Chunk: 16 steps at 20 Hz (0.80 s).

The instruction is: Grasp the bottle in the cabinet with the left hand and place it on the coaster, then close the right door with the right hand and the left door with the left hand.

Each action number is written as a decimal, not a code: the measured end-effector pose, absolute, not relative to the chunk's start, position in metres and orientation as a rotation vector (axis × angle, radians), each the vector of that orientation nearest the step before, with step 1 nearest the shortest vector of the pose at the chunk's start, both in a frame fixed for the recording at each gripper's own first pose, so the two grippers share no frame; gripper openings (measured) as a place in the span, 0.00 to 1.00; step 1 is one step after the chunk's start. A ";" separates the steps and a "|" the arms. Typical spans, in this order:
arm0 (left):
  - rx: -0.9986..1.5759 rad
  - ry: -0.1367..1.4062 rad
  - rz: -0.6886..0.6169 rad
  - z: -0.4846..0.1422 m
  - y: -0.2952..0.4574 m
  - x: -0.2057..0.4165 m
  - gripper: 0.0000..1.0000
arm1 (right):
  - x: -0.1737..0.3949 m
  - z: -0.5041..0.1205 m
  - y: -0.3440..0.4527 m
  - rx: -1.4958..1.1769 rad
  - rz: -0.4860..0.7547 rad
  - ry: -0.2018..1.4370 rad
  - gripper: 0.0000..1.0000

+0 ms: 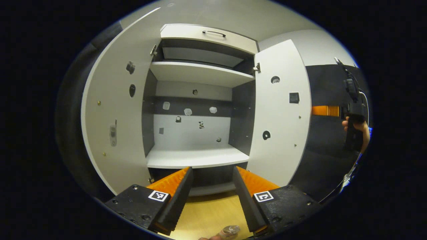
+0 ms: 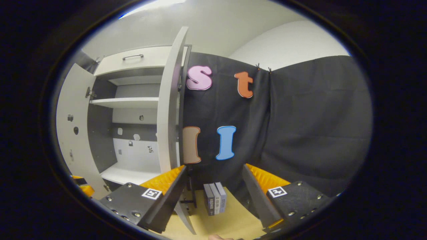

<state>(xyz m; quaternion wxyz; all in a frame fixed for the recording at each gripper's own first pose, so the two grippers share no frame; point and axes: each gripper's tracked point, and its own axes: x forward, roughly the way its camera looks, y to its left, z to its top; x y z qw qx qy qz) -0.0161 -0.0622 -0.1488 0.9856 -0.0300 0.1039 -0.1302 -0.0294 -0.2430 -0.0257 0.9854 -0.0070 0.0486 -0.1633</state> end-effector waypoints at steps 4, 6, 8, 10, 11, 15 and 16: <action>-0.068 0.230 -0.211 -0.121 -0.051 -0.021 0.78 | -0.025 -0.027 -0.235 -0.022 -0.267 0.113 0.98; -0.094 0.231 -0.206 -0.110 -0.050 -0.024 0.79 | -0.022 -0.028 -0.223 -0.008 -0.217 0.124 0.98; -0.102 0.216 -0.187 -0.100 -0.043 -0.030 0.79 | -0.018 -0.028 -0.207 0.003 -0.162 0.128 0.98; -0.091 0.211 -0.151 -0.095 -0.030 -0.036 0.79 | -0.013 -0.029 -0.190 0.009 -0.117 0.131 0.97; -0.091 0.207 -0.132 -0.092 -0.024 -0.038 0.79 | -0.011 -0.029 -0.181 0.012 -0.093 0.135 0.97; -0.107 0.167 -0.052 -0.071 0.003 -0.045 0.79 | 0.004 -0.030 -0.144 0.018 0.003 0.143 0.92; -0.107 0.159 -0.035 -0.067 0.009 -0.049 0.79 | 0.007 -0.032 -0.134 0.021 0.025 0.144 0.92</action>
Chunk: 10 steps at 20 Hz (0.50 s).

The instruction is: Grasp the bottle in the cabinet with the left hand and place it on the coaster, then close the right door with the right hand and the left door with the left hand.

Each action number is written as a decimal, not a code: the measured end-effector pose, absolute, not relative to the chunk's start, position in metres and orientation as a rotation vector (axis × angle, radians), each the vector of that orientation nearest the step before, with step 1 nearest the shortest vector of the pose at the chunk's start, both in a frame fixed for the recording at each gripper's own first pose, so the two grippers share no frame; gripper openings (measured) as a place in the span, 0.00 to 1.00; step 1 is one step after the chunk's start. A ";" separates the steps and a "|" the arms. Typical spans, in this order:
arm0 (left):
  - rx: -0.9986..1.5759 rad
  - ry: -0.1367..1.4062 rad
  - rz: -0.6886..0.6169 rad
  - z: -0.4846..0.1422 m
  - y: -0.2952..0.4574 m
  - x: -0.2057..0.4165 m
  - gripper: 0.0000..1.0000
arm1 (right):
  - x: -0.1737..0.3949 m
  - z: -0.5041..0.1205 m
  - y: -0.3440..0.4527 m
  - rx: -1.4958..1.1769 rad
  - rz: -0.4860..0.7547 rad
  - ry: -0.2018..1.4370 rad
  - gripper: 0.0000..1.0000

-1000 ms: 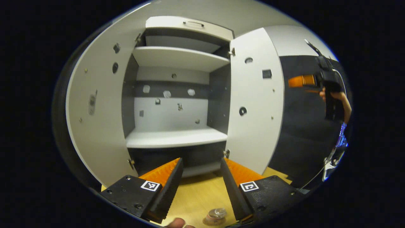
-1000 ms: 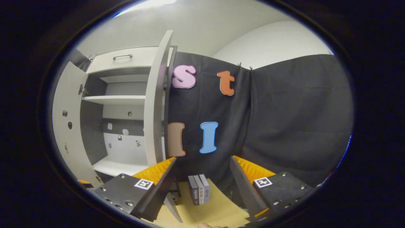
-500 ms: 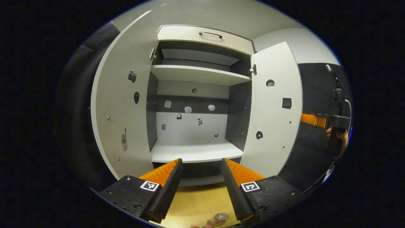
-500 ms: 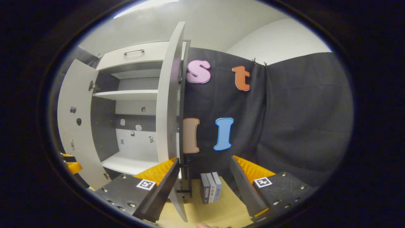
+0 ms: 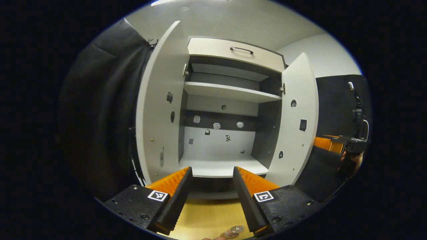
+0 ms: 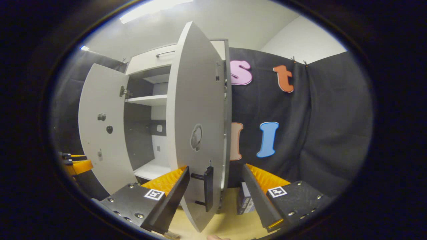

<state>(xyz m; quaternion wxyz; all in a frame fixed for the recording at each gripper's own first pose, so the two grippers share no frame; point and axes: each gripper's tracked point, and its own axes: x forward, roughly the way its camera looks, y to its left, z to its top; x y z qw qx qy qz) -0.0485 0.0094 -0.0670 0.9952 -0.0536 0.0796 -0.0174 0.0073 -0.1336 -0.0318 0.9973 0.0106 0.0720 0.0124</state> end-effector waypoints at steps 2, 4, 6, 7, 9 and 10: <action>-0.109 0.146 0.000 -0.062 0.021 -0.056 0.79 | 0.018 -0.034 -0.118 0.024 0.053 0.147 0.97; -0.108 0.139 0.040 -0.059 0.035 -0.063 0.79 | 0.030 -0.037 -0.104 0.018 0.068 0.148 0.92; -0.105 0.133 0.095 -0.056 0.055 -0.073 0.79 | 0.041 -0.039 -0.082 0.030 0.109 0.153 0.97; -0.101 0.130 0.131 -0.055 0.069 -0.079 0.79 | 0.048 -0.041 -0.067 0.034 0.139 0.160 0.92; -0.097 0.123 0.186 -0.054 0.088 -0.088 0.79 | 0.056 -0.042 -0.048 0.016 0.157 0.158 0.97; -0.094 0.122 0.213 -0.053 0.098 -0.091 0.79 | 0.059 -0.042 -0.039 0.005 0.168 0.154 0.92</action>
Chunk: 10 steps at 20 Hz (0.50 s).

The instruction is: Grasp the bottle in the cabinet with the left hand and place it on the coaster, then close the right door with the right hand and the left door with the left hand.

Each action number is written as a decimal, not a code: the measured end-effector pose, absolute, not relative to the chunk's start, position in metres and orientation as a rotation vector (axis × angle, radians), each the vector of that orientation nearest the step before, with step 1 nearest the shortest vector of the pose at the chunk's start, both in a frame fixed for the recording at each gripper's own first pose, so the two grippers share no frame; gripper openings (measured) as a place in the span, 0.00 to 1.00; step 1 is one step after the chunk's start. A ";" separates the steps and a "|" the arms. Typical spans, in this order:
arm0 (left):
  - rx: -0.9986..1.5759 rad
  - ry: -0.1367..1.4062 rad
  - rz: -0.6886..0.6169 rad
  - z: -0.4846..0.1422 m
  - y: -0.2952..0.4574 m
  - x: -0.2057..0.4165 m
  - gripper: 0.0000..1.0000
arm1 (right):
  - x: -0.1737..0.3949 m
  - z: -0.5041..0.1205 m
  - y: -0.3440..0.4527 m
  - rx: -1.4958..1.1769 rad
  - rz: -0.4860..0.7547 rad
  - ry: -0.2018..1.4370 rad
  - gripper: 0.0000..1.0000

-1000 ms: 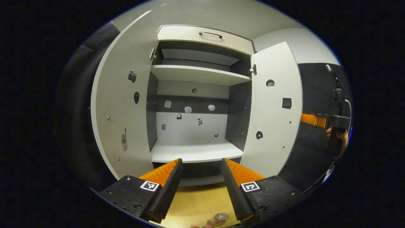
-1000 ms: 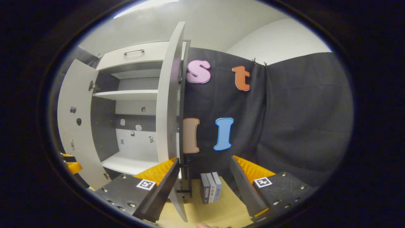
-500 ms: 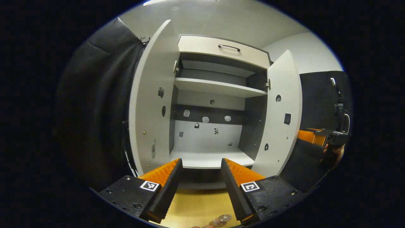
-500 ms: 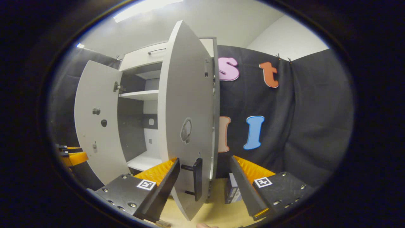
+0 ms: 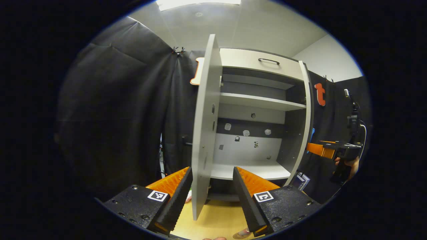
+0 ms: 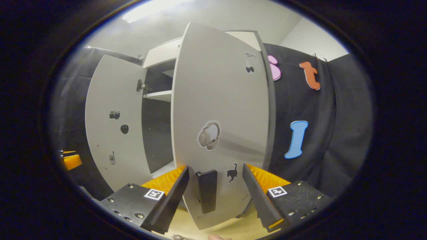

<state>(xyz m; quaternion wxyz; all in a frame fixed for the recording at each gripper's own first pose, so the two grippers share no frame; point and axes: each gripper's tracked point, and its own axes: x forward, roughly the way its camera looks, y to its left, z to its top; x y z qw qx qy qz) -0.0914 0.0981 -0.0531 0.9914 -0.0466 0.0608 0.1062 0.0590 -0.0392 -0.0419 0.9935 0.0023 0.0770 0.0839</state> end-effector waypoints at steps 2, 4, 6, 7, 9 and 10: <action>-0.083 0.126 0.265 -0.056 0.121 -0.093 0.79 | 0.061 -0.042 -0.021 -0.002 0.196 0.145 0.92; -0.083 0.122 0.302 -0.058 0.140 -0.093 0.76 | 0.060 -0.040 -0.010 -0.003 0.214 0.137 0.97; -0.083 0.122 0.327 -0.060 0.156 -0.088 0.79 | 0.059 -0.039 -0.002 0.007 0.225 0.134 0.97; -0.085 0.123 0.333 -0.062 0.163 -0.082 0.79 | 0.058 -0.039 0.000 0.015 0.229 0.136 0.97; -0.092 0.123 0.330 -0.065 0.173 -0.070 0.79 | 0.057 -0.038 0.002 0.024 0.228 0.136 0.97; -0.091 0.124 0.327 -0.067 0.176 -0.063 0.79 | 0.055 -0.038 0.002 0.025 0.223 0.135 0.97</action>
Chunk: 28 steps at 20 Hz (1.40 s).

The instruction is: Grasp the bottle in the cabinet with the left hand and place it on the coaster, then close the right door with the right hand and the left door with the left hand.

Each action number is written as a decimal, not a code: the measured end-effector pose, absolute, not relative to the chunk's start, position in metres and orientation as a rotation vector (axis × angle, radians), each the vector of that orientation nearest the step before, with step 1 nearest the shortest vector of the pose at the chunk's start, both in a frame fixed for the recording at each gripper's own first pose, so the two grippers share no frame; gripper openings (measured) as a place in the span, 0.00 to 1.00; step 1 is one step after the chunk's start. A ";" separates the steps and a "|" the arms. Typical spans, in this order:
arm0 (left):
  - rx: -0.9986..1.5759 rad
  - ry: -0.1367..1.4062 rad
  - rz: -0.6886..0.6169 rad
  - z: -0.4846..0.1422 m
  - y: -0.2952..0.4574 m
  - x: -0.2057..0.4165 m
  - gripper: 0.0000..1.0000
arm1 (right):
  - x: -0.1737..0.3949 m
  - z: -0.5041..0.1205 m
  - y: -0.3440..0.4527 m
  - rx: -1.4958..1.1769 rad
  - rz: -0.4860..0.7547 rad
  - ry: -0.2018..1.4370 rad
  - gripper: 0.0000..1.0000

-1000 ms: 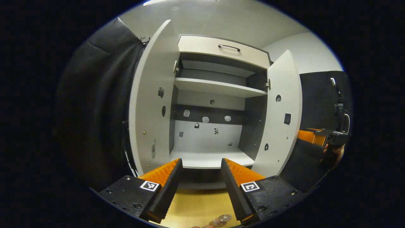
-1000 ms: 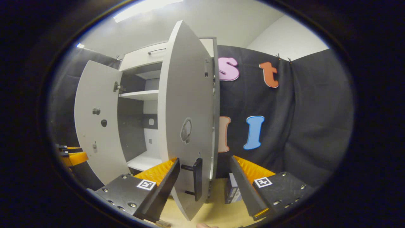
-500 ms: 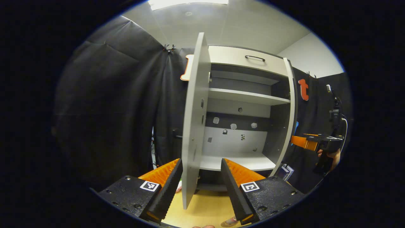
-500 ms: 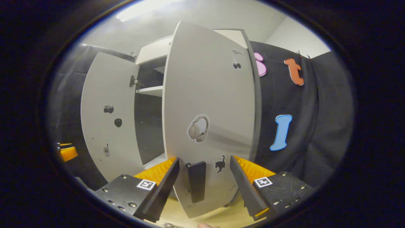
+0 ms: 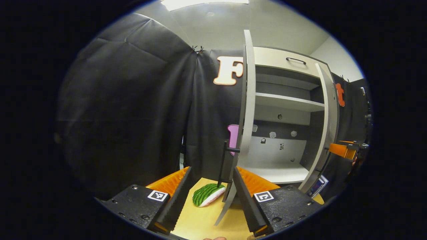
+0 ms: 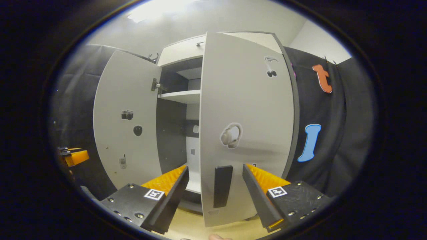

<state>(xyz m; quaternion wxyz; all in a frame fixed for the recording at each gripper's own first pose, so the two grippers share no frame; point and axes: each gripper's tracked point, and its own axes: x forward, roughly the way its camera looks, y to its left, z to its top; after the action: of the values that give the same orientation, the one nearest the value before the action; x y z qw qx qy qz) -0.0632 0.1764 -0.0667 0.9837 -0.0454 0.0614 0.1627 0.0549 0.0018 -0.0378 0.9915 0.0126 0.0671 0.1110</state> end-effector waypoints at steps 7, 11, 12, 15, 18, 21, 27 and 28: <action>-0.051 0.167 0.286 -0.087 0.189 -0.023 0.79 | 0.047 -0.034 -0.017 0.018 0.148 0.125 0.92; -0.032 0.164 0.227 -0.086 0.179 -0.016 0.73 | 0.044 -0.036 -0.024 0.015 0.120 0.125 0.97; -0.047 0.172 0.207 -0.087 0.176 -0.018 0.77 | 0.043 -0.036 -0.025 0.015 0.117 0.123 0.92; -0.076 0.177 0.117 -0.089 0.144 -0.011 0.76 | 0.042 -0.035 -0.026 0.021 0.114 0.119 1.00; -0.068 0.167 0.011 -0.091 0.094 0.006 0.76 | 0.039 -0.035 -0.026 0.018 0.110 0.117 1.00; -0.085 0.155 -0.051 -0.094 0.057 0.024 0.76 | 0.035 -0.035 -0.032 0.017 0.094 0.118 0.97; -0.144 0.137 -0.095 -0.087 0.032 0.040 0.77 | 0.023 -0.030 -0.043 0.020 0.069 0.108 0.92; -0.143 0.135 -0.098 -0.087 0.031 0.041 0.78 | 0.022 -0.030 -0.045 0.021 0.066 0.107 0.97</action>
<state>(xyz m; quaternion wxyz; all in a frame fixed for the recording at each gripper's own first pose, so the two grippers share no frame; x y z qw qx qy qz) 0.0414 0.0313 -0.0869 0.9940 -0.0715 0.0672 -0.0490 0.0215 -0.0446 -0.0300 0.9980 0.0106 0.0532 0.0332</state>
